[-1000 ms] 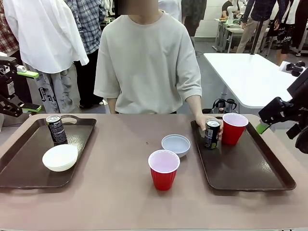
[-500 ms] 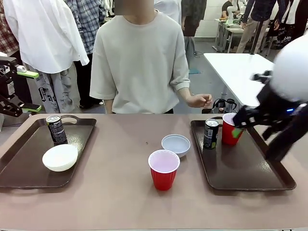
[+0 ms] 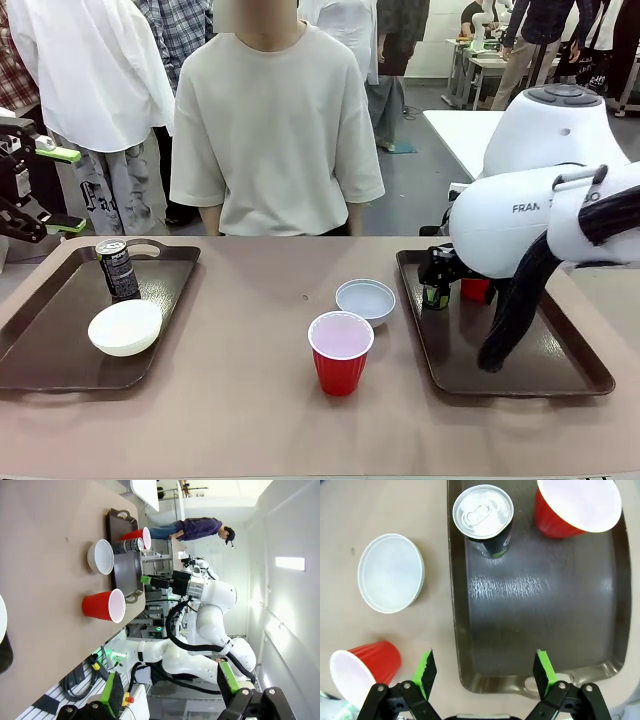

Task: Prepare tableware on both trays.
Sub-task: Pick up a Picnic Bowl from the table and place it on a Handle tray.

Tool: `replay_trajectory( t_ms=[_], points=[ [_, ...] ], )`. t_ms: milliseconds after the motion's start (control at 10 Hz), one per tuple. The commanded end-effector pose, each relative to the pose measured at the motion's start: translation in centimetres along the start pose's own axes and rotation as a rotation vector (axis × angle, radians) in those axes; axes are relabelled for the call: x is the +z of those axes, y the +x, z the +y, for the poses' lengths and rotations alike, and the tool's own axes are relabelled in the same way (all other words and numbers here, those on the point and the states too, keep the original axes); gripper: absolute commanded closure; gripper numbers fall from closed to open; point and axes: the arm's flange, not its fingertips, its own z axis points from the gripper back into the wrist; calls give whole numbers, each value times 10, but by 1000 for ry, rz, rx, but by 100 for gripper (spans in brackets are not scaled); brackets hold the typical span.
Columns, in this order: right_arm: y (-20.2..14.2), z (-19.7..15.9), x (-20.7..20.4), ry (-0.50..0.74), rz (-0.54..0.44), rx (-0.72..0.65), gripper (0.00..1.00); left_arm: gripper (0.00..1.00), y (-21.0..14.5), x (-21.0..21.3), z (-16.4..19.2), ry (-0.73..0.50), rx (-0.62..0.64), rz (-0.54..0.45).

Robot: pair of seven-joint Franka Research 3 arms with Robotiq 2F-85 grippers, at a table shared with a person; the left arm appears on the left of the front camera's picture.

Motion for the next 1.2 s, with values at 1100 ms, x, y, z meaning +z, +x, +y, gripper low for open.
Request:
replay_trajectory(
  t_ms=[1100],
  points=[
    [-2,60,-93,-90,-45,-137,0,0,1,2,-1,-7,-19,2]
  ],
)
